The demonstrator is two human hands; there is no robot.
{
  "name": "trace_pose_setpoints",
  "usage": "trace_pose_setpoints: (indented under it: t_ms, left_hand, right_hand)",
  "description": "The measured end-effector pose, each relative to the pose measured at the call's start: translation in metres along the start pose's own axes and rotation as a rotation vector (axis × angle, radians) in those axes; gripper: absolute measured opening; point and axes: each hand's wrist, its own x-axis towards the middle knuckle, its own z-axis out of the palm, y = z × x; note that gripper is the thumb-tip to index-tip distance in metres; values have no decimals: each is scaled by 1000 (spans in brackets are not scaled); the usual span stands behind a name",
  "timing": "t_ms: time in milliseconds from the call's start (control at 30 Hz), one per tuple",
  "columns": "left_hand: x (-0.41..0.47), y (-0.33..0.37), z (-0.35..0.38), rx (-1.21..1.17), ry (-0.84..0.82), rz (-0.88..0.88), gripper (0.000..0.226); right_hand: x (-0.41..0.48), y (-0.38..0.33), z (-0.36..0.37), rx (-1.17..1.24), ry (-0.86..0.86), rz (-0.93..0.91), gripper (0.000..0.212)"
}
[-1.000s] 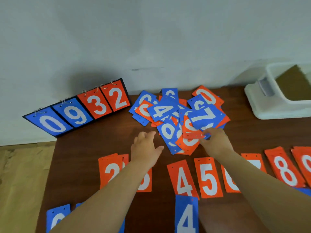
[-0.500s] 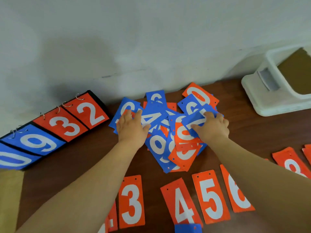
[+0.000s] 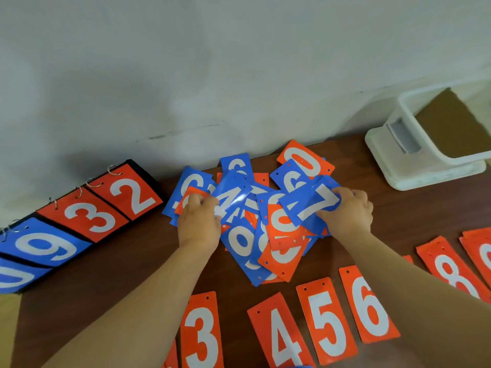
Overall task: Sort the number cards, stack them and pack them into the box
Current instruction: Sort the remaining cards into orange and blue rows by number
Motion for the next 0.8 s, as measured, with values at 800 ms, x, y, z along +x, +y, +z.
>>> trace_pose_setpoints:
  t_ms: [800]
  left_hand:
    - [-221, -33, -97, -742, 167, -325, 39]
  right_hand:
    - [-212, 22, -69, 872, -55, -45, 17]
